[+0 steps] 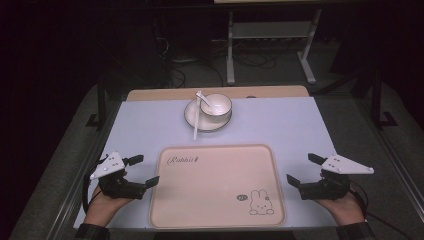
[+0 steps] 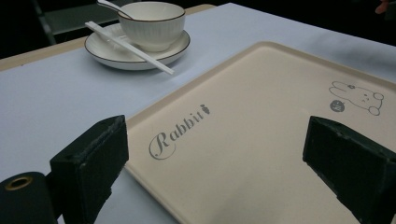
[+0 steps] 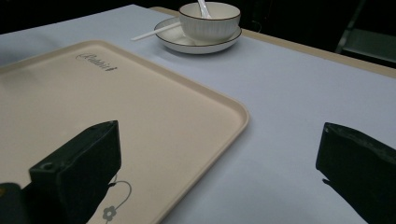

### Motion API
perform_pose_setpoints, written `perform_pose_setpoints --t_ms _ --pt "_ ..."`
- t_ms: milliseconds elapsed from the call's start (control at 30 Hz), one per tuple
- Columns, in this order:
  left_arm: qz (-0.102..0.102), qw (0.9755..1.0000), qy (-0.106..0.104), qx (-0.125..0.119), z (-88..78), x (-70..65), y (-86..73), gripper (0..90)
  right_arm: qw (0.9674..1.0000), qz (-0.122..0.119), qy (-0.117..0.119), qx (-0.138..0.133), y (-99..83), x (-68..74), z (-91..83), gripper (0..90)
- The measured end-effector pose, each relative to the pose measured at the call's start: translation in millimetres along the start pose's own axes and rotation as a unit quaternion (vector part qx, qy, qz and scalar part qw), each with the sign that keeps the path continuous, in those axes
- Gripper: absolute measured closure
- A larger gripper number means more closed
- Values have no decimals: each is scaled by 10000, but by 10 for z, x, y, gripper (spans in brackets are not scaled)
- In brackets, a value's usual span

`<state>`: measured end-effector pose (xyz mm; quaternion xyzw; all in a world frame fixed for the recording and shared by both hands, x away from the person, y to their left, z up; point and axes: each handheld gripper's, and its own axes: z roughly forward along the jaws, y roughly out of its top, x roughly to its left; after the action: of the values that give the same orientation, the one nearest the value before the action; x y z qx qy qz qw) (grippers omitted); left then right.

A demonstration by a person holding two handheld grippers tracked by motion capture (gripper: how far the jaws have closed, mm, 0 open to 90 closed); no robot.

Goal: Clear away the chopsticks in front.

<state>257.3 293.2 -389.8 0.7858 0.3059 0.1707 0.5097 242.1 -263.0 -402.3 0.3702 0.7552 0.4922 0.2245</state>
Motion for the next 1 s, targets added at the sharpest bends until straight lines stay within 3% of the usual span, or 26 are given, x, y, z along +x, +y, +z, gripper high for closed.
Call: perform_pose_setpoints --t_ms 233,433,700,1000 --pt "-148 9998 42 124 17 20 -11 66 9997 -79 -66 242 -21 2 30 0" --pt "-258 9990 204 308 52 67 15 69 9990 -76 -146 422 -30 8 68 0" --pt "-366 9977 269 508 146 183 135 69 9963 -115 -141 835 -75 7 139 0" --pt "-342 9962 317 741 341 253 279 69 9956 -131 -136 917 -94 22 149 0"
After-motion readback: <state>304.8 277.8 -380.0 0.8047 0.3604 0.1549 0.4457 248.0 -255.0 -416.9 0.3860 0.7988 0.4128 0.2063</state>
